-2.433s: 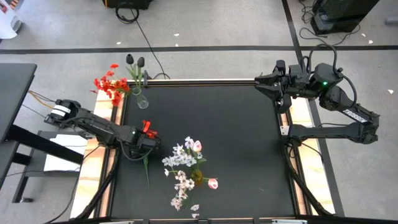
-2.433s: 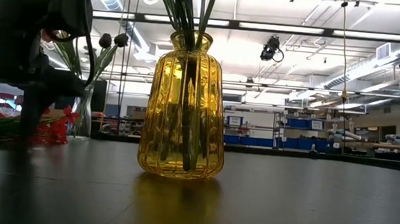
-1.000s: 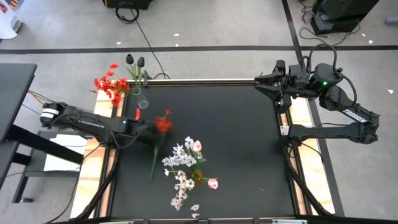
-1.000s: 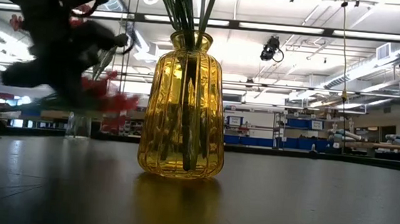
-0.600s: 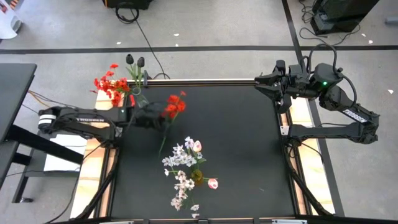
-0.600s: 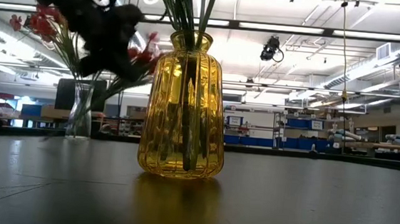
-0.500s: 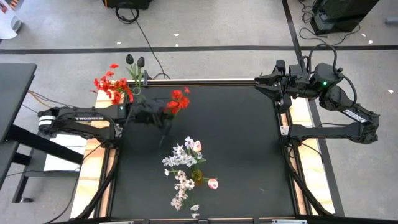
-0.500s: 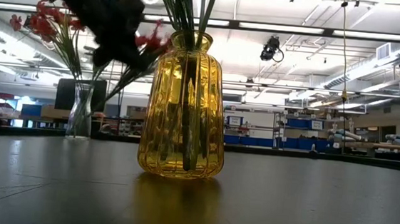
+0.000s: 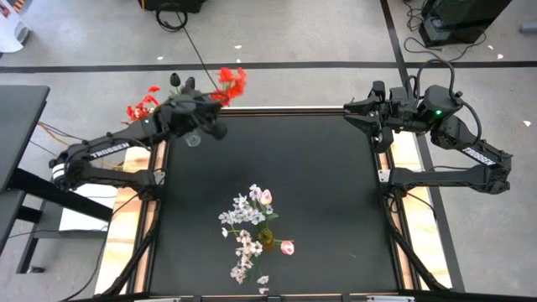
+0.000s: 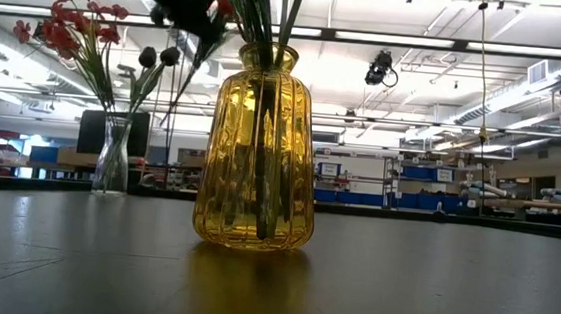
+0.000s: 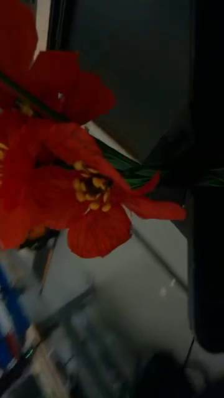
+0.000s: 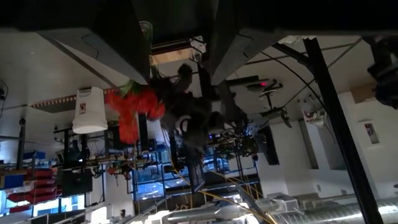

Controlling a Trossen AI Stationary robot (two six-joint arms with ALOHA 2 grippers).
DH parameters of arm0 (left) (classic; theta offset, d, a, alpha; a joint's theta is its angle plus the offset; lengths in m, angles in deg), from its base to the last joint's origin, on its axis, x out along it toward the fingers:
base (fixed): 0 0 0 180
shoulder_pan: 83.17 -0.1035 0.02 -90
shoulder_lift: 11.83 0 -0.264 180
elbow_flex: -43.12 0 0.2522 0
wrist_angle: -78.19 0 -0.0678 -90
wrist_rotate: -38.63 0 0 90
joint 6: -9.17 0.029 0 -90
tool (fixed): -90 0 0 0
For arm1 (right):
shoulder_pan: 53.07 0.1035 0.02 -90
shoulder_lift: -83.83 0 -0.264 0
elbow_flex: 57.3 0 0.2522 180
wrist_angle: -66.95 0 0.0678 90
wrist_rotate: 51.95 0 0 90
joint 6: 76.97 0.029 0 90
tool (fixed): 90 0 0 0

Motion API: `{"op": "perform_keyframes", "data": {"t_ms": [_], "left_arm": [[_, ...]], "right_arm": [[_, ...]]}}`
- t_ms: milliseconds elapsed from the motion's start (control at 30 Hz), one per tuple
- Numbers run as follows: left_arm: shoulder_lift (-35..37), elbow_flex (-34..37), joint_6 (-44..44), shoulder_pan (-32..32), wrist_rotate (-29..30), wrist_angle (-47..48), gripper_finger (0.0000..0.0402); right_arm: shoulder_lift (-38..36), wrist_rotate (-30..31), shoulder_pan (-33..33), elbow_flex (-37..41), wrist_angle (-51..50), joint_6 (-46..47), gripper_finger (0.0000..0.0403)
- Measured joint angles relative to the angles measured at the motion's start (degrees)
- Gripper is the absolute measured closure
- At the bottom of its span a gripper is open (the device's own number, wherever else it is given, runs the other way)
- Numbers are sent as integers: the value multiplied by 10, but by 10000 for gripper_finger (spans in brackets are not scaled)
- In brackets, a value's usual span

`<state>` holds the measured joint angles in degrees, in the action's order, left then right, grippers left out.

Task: Sort flowers into vase by color
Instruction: Put the orange flowers into the transparent vase

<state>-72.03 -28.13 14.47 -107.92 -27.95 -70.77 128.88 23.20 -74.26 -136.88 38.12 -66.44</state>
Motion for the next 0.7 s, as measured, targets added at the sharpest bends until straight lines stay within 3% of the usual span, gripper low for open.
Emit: {"op": "perform_keyframes", "data": {"t_ms": [133,267,433,700], "left_arm": [[6,-24,22,-22,45,-4,379],[37,1,-1,-47,82,-53,380],[88,45,16,-53,88,-91,386],[151,54,18,-34,106,-78,387]], "right_arm": [[0,0,0,0,0,0,227],[0,0,0,0,0,0,227],[0,0,0,0,0,0,227],[0,0,0,0,0,0,227]]}}
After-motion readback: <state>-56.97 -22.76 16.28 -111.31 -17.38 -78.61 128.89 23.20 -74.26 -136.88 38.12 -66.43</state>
